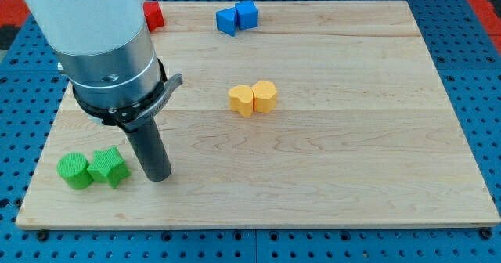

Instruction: Separate the yellow blocks

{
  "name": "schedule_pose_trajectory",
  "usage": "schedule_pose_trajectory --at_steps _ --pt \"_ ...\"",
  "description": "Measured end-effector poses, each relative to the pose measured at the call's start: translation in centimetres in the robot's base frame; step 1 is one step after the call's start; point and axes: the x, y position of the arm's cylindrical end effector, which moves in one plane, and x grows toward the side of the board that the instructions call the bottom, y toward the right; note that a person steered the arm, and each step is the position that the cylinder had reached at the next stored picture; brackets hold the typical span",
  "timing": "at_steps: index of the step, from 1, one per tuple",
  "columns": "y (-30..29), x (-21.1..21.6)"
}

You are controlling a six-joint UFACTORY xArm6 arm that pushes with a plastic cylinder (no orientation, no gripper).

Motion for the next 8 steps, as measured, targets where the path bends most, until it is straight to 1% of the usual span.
schedule_pose_trajectory --at_steps 1,2,3,4,5,7,8 --pt "-0.1 -1.2" --pt "-1.7 -7.1" --pt "-1.0 -11.6" --pt "0.5 -13.5" --pt "9.3 -13.8" --pt "19.8 -12.7" --pt "19.0 -14.2"
